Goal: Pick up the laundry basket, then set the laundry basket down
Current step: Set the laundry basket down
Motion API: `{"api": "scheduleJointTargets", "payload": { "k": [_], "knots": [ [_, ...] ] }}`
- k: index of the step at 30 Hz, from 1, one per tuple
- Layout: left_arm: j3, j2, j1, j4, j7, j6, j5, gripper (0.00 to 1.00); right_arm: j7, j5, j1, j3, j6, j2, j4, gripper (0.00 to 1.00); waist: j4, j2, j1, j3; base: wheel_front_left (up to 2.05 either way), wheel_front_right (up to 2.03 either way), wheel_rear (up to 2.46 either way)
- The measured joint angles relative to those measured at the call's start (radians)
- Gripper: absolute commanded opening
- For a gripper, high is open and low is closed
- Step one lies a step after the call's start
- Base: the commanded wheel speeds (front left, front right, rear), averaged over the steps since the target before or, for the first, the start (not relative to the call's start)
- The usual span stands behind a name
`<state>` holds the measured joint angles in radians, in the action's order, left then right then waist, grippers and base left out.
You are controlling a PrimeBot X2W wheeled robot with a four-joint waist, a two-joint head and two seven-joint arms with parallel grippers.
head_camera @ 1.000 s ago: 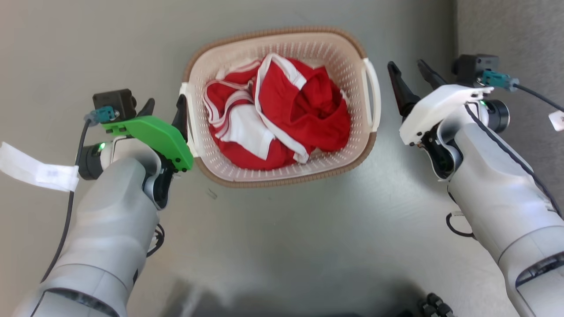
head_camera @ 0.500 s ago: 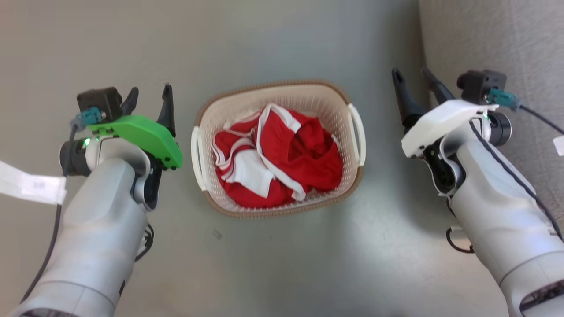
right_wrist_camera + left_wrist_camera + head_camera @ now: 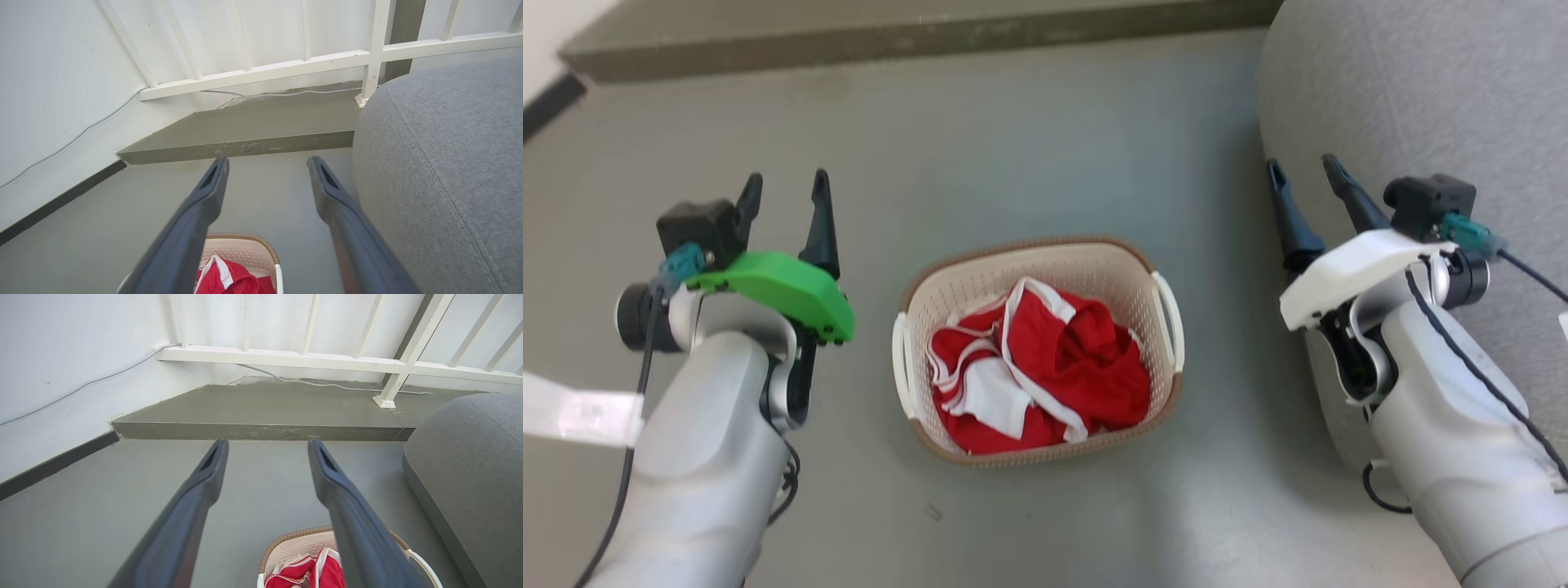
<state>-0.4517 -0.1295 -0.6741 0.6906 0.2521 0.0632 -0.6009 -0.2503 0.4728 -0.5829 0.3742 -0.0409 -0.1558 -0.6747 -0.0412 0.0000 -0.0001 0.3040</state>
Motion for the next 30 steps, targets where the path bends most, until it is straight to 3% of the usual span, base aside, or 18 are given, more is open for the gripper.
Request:
{"api": "scheduleJointTargets", "payload": {
  "k": [14, 30],
  "knots": [
    [0.067, -0.012, 0.229, -0.208, 0.000, 0.034, 0.113, 1.00, 0.000, -0.086, 0.170, -0.031, 0.052, -0.009, 0.136, 1.00, -0.009, 0.0000, 0.0000, -0.171, 0.00, 0.00, 0.00],
    [0.130, -0.005, 0.479, -0.365, 0.000, 0.044, 0.168, 1.00, 0.000, -0.136, 0.352, -0.047, 0.104, -0.011, 0.254, 1.00, -0.016, 0.0000, 0.0000, -0.291, 0.00, 0.00, 0.00]
  ]
}}
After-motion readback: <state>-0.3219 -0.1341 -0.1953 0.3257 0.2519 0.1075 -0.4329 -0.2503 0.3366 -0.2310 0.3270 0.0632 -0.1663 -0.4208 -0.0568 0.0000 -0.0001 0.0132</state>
